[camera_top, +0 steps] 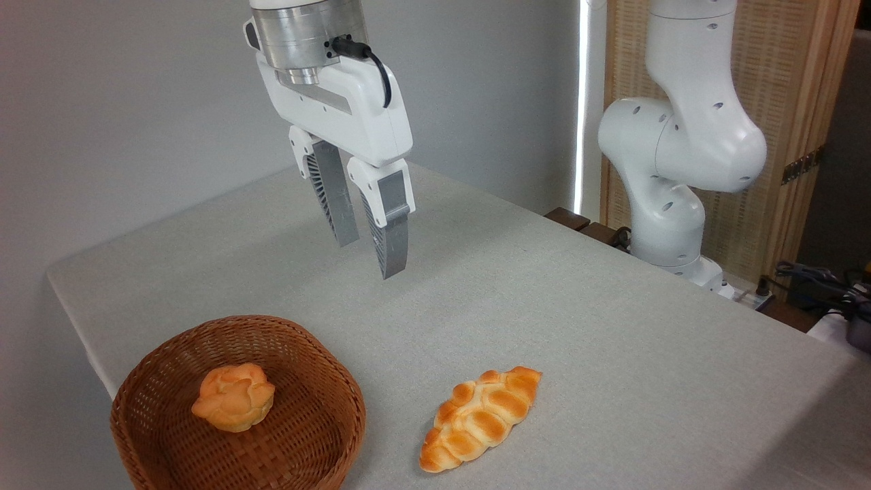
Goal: Put bread into the basket
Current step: 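Open the gripper to release the bun and raise the arm away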
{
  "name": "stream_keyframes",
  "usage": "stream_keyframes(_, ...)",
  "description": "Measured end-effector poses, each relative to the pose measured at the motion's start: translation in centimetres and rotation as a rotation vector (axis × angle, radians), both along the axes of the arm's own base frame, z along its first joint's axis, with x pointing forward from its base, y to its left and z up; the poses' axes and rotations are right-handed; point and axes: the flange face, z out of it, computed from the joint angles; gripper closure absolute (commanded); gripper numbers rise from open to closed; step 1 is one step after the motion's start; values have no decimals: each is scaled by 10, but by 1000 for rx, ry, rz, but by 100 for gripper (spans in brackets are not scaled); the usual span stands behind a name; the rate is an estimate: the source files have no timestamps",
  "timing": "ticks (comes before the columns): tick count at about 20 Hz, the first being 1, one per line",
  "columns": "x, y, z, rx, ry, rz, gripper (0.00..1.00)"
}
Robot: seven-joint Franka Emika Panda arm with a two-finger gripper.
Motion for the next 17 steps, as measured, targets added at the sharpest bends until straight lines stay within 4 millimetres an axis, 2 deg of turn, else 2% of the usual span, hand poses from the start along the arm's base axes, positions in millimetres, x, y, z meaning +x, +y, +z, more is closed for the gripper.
stream_keyframes(17,-1,-8,0,0,2,-14,0)
